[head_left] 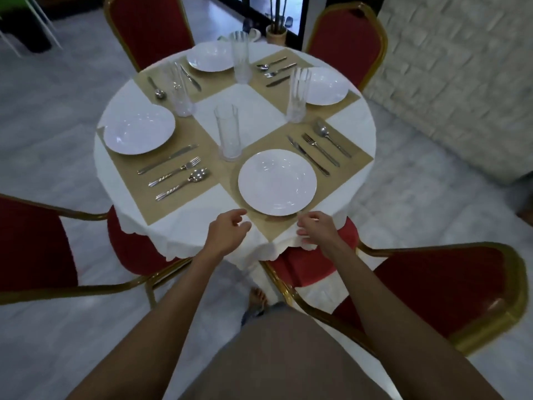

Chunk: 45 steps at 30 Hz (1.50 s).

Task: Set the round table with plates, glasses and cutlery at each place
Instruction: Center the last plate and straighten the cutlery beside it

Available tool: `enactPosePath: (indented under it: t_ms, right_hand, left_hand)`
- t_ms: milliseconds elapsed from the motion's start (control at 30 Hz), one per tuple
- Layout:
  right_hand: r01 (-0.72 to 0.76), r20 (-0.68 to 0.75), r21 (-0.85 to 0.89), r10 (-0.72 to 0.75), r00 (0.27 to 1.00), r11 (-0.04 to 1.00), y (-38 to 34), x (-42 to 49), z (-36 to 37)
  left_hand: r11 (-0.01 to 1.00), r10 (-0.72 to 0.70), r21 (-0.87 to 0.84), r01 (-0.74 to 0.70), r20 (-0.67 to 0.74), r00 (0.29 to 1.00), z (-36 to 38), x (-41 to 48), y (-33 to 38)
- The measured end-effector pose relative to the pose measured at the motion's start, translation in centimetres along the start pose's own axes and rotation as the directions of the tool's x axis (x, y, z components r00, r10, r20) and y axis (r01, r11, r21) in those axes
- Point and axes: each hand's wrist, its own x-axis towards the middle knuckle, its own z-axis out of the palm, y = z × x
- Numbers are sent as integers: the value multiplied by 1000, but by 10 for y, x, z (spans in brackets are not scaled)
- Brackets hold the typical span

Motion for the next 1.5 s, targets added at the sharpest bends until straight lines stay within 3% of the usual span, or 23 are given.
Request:
enactPosePath:
  t_ms: [267,500,767,1500]
  right_hand:
    - [-65,-89,114,76,993,991,-8,42,18]
    - [-96,-135,106,110,985,990,-4,51,23]
    - [-105,-219,97,124,968,990,0,52,28]
    - [-133,-247,92,152,957,987,-11,48,31]
  left_hand:
    - [910,-240,-325,259,98,966,-2,71,-4]
    - [836,-289,-431,339,179,940,7,109,-3]
    - [833,-289,-436,341,182,940,11,127,-6]
    - [833,-219,-452,319,260,940,2,136,-14]
